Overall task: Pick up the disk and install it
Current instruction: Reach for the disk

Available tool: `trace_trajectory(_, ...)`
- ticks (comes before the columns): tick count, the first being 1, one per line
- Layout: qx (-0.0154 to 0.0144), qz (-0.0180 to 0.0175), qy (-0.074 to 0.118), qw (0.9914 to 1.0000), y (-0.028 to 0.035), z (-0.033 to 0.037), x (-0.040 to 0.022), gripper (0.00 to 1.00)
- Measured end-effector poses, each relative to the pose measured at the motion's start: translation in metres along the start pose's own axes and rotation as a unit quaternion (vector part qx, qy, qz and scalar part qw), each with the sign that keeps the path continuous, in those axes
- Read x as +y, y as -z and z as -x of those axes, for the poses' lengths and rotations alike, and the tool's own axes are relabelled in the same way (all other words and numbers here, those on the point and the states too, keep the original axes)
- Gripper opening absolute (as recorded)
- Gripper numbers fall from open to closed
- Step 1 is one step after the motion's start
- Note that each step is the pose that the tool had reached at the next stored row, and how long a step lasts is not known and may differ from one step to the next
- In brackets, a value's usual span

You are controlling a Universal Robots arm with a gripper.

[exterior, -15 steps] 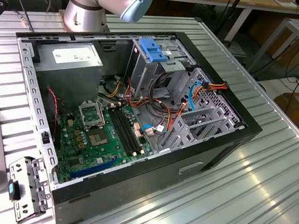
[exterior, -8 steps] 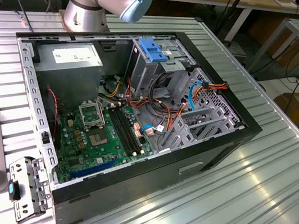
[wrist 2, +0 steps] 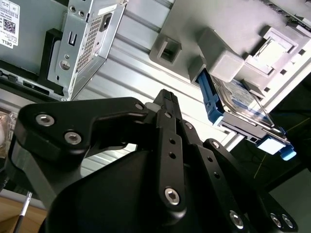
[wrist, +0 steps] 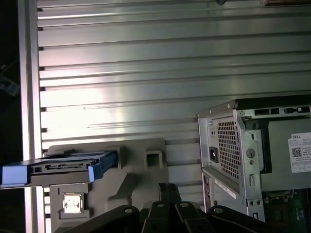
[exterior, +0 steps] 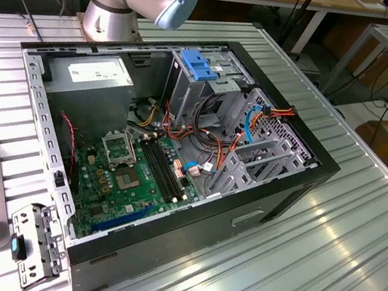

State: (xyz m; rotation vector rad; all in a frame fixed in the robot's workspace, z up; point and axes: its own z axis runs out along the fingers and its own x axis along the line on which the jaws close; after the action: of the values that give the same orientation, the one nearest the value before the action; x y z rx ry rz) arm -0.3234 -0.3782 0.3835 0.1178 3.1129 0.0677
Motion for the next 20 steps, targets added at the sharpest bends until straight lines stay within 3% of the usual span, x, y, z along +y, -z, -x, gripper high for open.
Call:
trace_trajectory(4,0.0,0.0,0.0,1.0,-0.0001,-0.0032,0.0007,0.11)
trace_trajectory(15,-0.0001,-0.0004,0.0,1.0,0.0002,0.0011,0.0011,0.11)
trace_trajectory(16,-0.0025,-0.0065,0.0,0.99998,0.0009,0.0012,0.0014,0.11)
trace_trajectory(17,-0.0047,-0.0179,0.001,0.99983,0.0022,0.0013,0.0016,0.11)
trace_trajectory(18,-0.0059,-0.0252,0.002,0.99966,0.0027,0.0015,0.0018,0.11)
trace_trajectory(20,-0.006,-0.0257,0.002,0.99965,0.0028,0.0024,0.0018,0.11)
